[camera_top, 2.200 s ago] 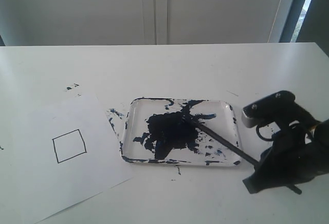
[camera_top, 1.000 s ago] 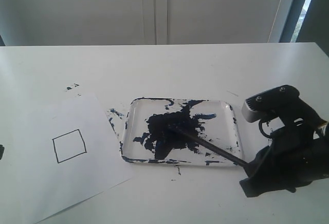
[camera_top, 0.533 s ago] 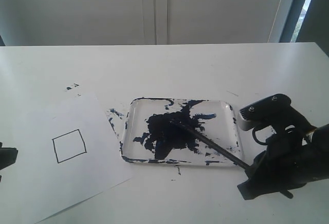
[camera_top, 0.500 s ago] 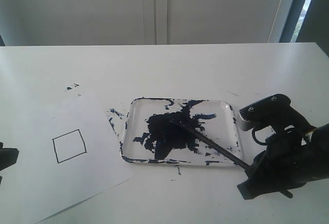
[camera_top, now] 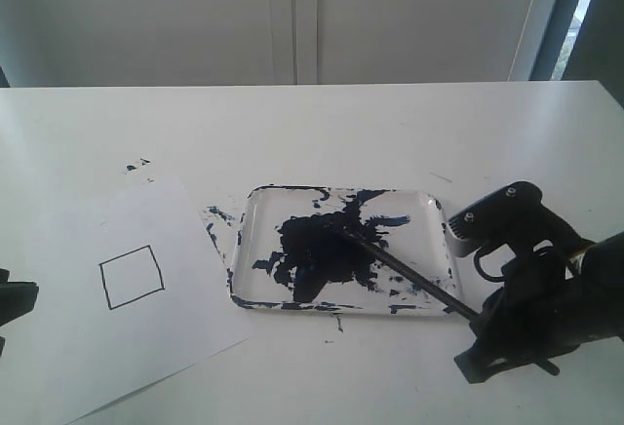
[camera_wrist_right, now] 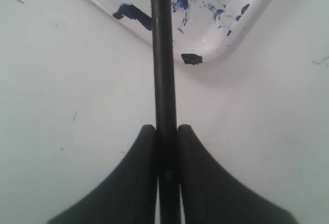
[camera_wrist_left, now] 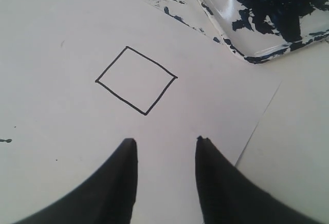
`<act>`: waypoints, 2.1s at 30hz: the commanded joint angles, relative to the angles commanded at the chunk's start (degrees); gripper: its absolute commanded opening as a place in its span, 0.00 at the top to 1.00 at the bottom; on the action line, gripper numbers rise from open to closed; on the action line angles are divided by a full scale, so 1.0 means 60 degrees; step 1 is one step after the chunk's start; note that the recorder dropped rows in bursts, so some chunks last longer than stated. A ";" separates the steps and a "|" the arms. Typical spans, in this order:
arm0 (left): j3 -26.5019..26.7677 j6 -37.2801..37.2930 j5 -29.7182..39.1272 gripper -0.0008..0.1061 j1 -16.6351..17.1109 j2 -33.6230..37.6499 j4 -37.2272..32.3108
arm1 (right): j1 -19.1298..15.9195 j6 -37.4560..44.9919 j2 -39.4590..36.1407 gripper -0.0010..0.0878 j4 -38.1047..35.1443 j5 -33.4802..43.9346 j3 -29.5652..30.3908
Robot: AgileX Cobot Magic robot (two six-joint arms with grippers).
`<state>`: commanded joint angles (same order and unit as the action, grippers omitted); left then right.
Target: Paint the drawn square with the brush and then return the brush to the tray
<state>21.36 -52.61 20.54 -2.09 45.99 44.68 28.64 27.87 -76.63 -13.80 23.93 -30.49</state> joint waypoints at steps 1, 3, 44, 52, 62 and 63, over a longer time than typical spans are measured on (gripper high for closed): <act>0.0000 0.0000 0.0000 0.59 0.0000 0.0000 0.0000 | 0.0000 0.0000 -0.0042 0.88 0.0000 0.0000 0.0000; 0.0000 0.0000 0.0000 0.59 0.0000 0.0000 0.0000 | 0.0000 0.0000 -0.0087 0.82 0.0000 -0.0026 0.0000; 0.0000 -0.0013 0.0151 0.59 0.0000 -0.0374 0.0000 | 0.0000 0.1071 -0.0124 0.56 0.0505 -0.1887 0.1438; 0.0000 -0.0013 0.0151 0.59 0.0000 -0.0374 0.0000 | 0.0000 0.1071 -0.0527 0.56 0.0489 -0.2234 0.1490; 0.0000 -0.0013 0.0151 0.59 0.0000 -0.0374 0.0000 | 0.0000 0.1071 -0.0718 0.78 0.0489 -0.2298 0.1490; 0.0000 -0.0013 0.0151 0.59 0.0000 -0.0374 0.0000 | 0.0000 0.1071 -0.0718 0.86 0.0489 -0.2281 0.1490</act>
<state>21.36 -52.69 21.44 -2.09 43.74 44.68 28.64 34.29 -80.94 -10.87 10.25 -21.55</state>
